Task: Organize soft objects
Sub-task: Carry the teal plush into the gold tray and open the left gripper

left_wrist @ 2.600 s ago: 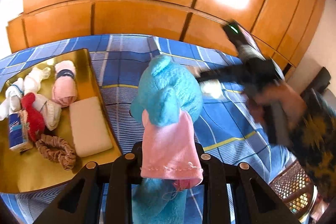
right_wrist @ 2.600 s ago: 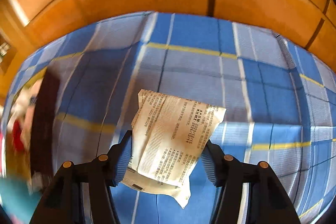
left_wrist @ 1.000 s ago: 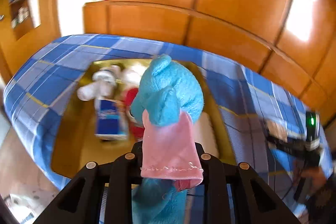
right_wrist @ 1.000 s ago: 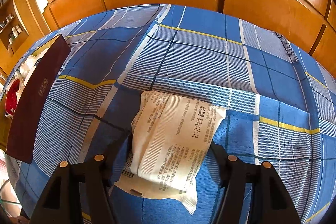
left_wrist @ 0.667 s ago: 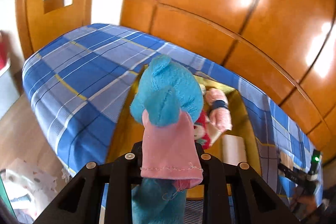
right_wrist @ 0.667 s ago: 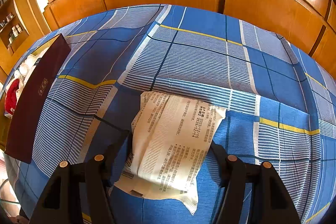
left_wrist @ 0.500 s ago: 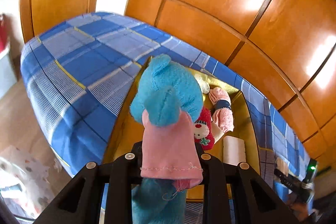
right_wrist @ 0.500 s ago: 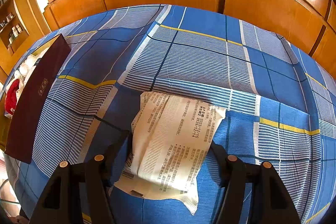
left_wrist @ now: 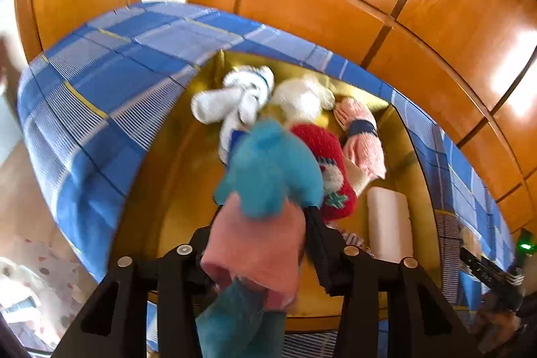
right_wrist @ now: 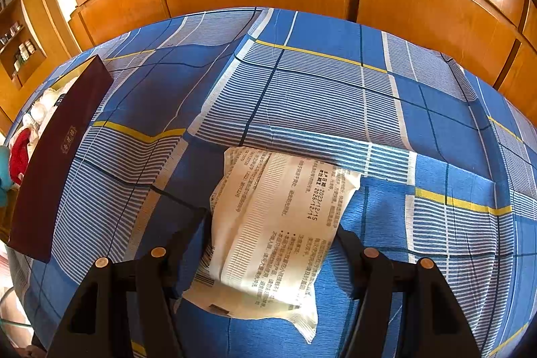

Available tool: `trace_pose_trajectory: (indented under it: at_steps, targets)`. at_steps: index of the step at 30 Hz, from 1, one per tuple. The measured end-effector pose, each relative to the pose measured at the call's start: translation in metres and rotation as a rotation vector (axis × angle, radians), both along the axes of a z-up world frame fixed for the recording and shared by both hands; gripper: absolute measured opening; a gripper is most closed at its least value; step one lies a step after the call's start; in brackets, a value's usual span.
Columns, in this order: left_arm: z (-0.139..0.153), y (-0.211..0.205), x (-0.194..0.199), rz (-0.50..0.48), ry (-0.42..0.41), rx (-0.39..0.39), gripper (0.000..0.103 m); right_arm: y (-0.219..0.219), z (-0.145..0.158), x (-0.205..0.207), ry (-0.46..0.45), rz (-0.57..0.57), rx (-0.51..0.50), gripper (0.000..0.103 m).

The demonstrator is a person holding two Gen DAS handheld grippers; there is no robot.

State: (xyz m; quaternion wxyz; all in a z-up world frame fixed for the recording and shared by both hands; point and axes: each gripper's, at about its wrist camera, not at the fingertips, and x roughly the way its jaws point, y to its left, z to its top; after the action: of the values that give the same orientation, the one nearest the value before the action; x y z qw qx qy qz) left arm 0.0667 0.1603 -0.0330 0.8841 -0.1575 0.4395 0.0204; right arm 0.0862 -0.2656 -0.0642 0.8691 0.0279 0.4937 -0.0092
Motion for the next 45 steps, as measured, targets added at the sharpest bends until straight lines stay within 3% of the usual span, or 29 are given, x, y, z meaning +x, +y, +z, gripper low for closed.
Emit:
trace_pose_trajectory:
  at_steps: [4,8,11,14,24,31,41,45]
  targets:
    - [0.016,0.003,-0.012,0.039,-0.068,0.075,0.051,0.000,0.000,0.000,0.000,0.000,0.000,0.066]
    - [0.028,0.005,-0.022,0.050,-0.110,0.147,0.039,0.000,0.000,0.000,0.000,0.000,-0.001,0.066]
    - [0.023,0.001,-0.021,0.011,-0.080,0.178,0.031,0.000,0.000,0.000,0.000,0.000,0.000,0.066]
    - [0.013,-0.005,-0.012,-0.023,-0.037,0.190,0.030,0.001,0.000,0.000,0.000,-0.001,0.000,0.066]
    - [-0.001,-0.014,0.032,-0.067,-0.028,0.243,0.030,0.001,0.000,0.000,0.001,0.000,-0.001,0.066]
    - [-0.009,-0.014,0.013,-0.037,-0.014,0.170,0.041,0.000,0.000,0.000,0.001,0.000,-0.003,0.066]
    - [0.028,-0.024,-0.016,0.005,-0.121,0.213,0.055,0.001,0.000,0.000,-0.008,-0.002,-0.017,0.066]
    - [0.039,-0.029,-0.025,0.000,-0.149,0.222,0.057,0.003,0.000,-0.001,-0.014,-0.007,-0.026,0.066]
